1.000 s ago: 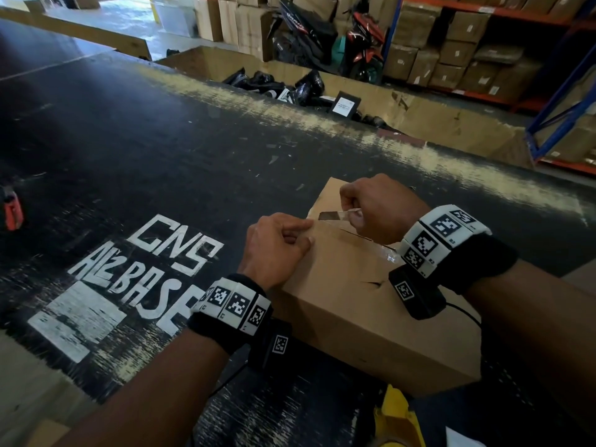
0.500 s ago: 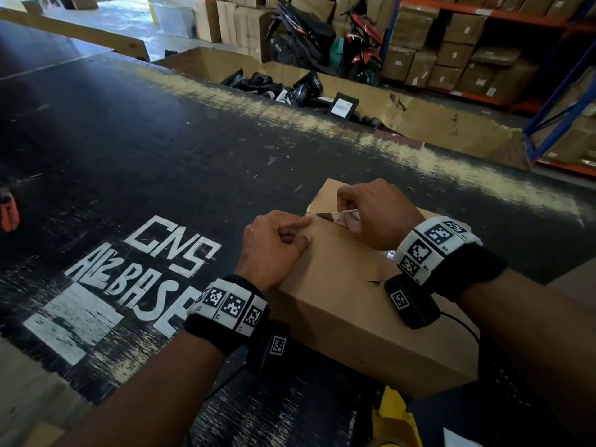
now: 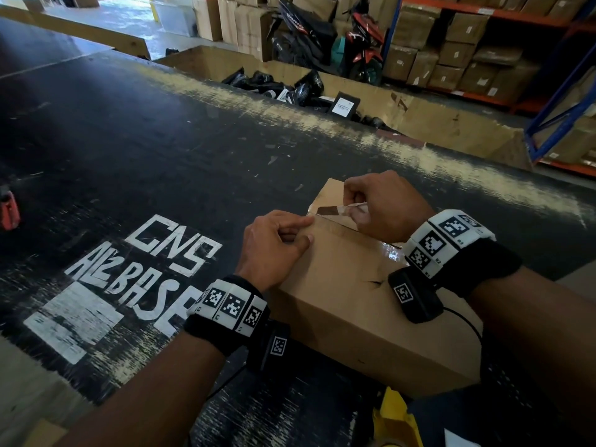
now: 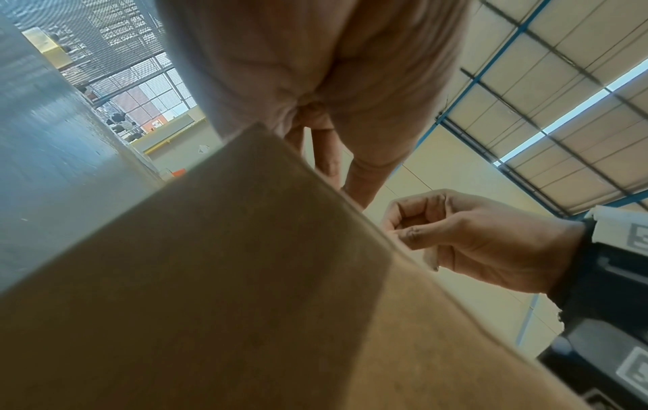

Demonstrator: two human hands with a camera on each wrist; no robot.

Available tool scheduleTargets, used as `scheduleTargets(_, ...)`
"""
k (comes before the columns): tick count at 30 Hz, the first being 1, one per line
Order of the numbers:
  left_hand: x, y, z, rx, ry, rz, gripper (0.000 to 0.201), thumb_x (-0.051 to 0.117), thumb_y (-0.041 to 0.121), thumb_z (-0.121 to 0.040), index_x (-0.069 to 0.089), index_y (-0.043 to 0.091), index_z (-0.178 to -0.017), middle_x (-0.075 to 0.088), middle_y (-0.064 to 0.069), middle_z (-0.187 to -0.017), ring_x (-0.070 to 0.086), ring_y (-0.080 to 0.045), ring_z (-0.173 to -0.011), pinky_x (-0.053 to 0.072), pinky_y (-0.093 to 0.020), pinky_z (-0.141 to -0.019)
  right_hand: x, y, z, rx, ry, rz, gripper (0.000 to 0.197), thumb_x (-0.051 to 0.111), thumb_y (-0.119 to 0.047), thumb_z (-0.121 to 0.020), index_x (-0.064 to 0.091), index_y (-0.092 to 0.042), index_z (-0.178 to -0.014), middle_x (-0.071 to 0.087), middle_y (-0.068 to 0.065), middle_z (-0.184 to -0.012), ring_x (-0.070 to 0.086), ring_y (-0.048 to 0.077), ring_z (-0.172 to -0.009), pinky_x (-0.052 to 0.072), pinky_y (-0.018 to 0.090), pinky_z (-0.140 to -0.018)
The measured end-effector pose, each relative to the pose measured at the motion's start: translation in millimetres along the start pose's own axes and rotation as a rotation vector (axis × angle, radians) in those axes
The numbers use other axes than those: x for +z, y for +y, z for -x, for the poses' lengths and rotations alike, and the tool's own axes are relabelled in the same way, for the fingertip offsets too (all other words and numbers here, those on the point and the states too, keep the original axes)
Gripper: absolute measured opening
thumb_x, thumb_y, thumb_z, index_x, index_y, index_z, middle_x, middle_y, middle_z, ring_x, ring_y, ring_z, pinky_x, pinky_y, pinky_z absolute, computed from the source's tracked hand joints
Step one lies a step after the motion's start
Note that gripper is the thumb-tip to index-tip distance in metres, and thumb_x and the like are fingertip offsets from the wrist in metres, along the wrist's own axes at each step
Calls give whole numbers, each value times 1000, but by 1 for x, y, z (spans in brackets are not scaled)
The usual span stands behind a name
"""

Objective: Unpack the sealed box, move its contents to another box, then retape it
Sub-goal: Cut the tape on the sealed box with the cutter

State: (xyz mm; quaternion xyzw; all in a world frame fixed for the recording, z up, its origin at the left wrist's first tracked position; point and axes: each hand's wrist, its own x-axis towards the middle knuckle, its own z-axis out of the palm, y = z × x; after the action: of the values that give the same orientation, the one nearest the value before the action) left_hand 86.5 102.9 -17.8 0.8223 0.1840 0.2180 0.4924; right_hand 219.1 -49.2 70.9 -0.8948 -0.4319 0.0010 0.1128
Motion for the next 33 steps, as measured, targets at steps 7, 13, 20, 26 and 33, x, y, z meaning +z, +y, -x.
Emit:
scheduleTargets(7,-1,0,0,6,-7,-7,32,82,21,-84,77,30,-115,69,16,-115,67,3,-94,57,-14,-87,2,-9,-4,-3,-31,14,14,64,-18,-83,57,-25,-74,63,-4,-73,57,17,-69,37,27,-60)
scheduleTargets(13,0,-2,0,21,0,6,31,82,20,-84,78,29,-113,70,15,-112,69,2,-90,59,-18,-86,8,-26,-15,-34,-21,-7,9,65,-18,-85,61,-24,-80,64,-4,-79,57,17,-74,41,28,-65)
scheduleTargets(20,-2,-1,-2,-28,-18,20,35,83,17,-82,77,32,-113,74,15,-103,69,5,-85,58,-14,-82,3,-7,-11,8,-116,41,16,66,-16,-83,58,-25,-73,56,-9,-74,58,16,-72,37,26,-57)
scheduleTargets(26,-2,6,-6,-51,-57,-50,38,85,25,-80,75,31,-116,74,13,-108,69,0,-89,60,-22,-86,-2,7,10,2,-127,88,10,64,-14,-83,62,-21,-76,65,-2,-80,61,18,-74,55,38,-66)
scheduleTargets(33,-5,10,-9,-44,-84,-102,38,87,29,-78,76,33,-114,74,15,-105,68,2,-87,58,-19,-86,-9,29,37,28,-127,95,6,63,-17,-86,67,-21,-84,68,-4,-83,62,17,-77,54,34,-68)
